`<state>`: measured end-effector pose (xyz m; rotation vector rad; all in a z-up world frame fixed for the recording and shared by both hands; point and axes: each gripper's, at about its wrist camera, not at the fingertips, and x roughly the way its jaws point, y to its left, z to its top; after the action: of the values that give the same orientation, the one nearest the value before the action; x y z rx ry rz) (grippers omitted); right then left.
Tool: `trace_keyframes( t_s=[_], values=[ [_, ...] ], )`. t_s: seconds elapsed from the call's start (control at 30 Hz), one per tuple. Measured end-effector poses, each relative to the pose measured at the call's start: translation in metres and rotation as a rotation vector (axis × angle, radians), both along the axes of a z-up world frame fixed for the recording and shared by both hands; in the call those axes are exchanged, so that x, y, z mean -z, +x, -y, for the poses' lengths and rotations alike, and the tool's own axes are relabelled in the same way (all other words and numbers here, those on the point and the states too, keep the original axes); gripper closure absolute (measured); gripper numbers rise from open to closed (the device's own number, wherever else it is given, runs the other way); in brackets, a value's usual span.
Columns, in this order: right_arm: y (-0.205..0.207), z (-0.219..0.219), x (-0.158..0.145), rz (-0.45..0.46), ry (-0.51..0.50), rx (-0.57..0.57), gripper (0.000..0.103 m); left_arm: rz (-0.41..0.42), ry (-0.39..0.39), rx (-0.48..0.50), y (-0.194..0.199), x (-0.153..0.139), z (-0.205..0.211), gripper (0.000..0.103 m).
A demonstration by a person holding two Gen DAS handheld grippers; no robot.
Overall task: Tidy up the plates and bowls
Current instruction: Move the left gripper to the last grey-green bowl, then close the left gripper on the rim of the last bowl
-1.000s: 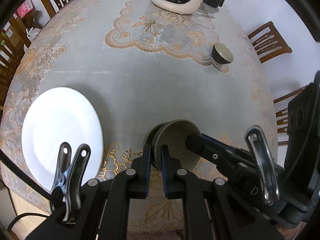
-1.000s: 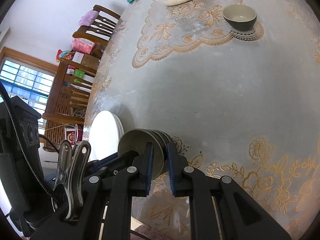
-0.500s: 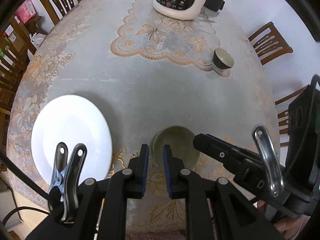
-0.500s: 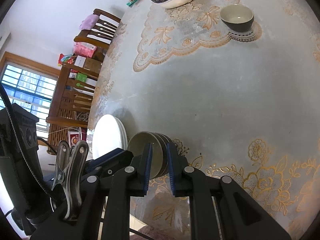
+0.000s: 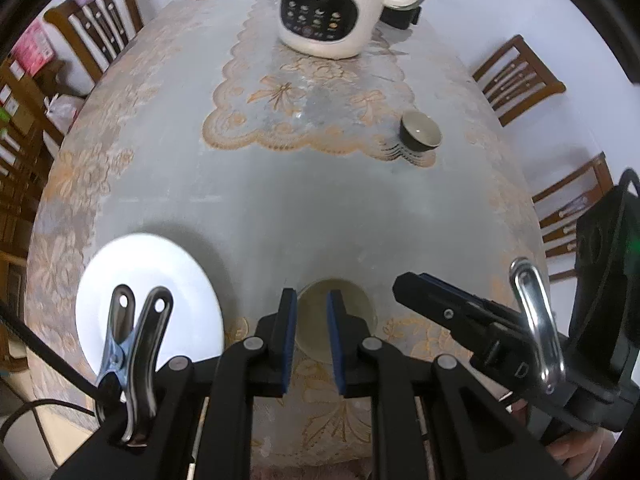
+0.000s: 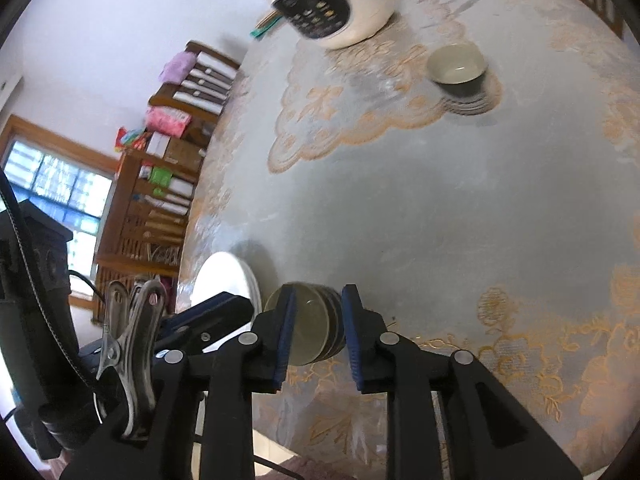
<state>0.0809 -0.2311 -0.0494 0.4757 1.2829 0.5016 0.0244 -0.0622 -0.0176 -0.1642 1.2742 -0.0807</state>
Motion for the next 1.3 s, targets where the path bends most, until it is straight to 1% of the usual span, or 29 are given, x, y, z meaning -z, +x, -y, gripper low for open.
trace_keyframes(
  t_s=[0.1,0.17,0.4,0.47,0.57,0.77,0.9,1.0,1.13,1.3],
  values=[
    [0.0,0.007,-0.003,0.008,0.006,0.021,0.078,0.016,0.006,0.038,0.005,-0.005,0.005,0.088],
    [0.0,0.014,-0.006,0.02,-0.004,0.037,0.078,0.025,0.025,0.061,0.01,-0.007,0.009,0.088],
    [0.013,0.045,-0.012,0.021,0.013,0.113,0.078,0.038,0.044,0.097,0.032,-0.014,0.021,0.088],
    [0.019,0.051,-0.013,0.025,0.012,0.114,0.077,0.043,0.048,0.093,0.043,-0.016,0.026,0.088],
    [0.03,0.059,-0.016,0.037,-0.013,0.105,0.074,0.048,0.045,0.083,0.058,-0.019,0.034,0.088],
    [0.062,0.074,-0.009,0.025,-0.036,0.071,0.074,0.055,0.059,0.095,0.096,-0.018,0.059,0.088],
    [0.079,0.083,-0.006,0.044,-0.062,0.064,0.074,0.053,0.062,0.103,0.119,-0.011,0.074,0.088],
    [0.092,0.091,0.0,0.045,-0.072,0.079,0.074,0.033,0.063,0.102,0.139,0.001,0.084,0.087],
    [0.113,0.103,0.007,0.046,-0.036,0.098,0.075,0.023,0.066,0.107,0.158,0.014,0.093,0.087],
    [0.136,0.108,0.015,0.052,-0.033,0.097,0.077,0.002,0.068,0.119,0.179,0.028,0.105,0.087]
  ],
)
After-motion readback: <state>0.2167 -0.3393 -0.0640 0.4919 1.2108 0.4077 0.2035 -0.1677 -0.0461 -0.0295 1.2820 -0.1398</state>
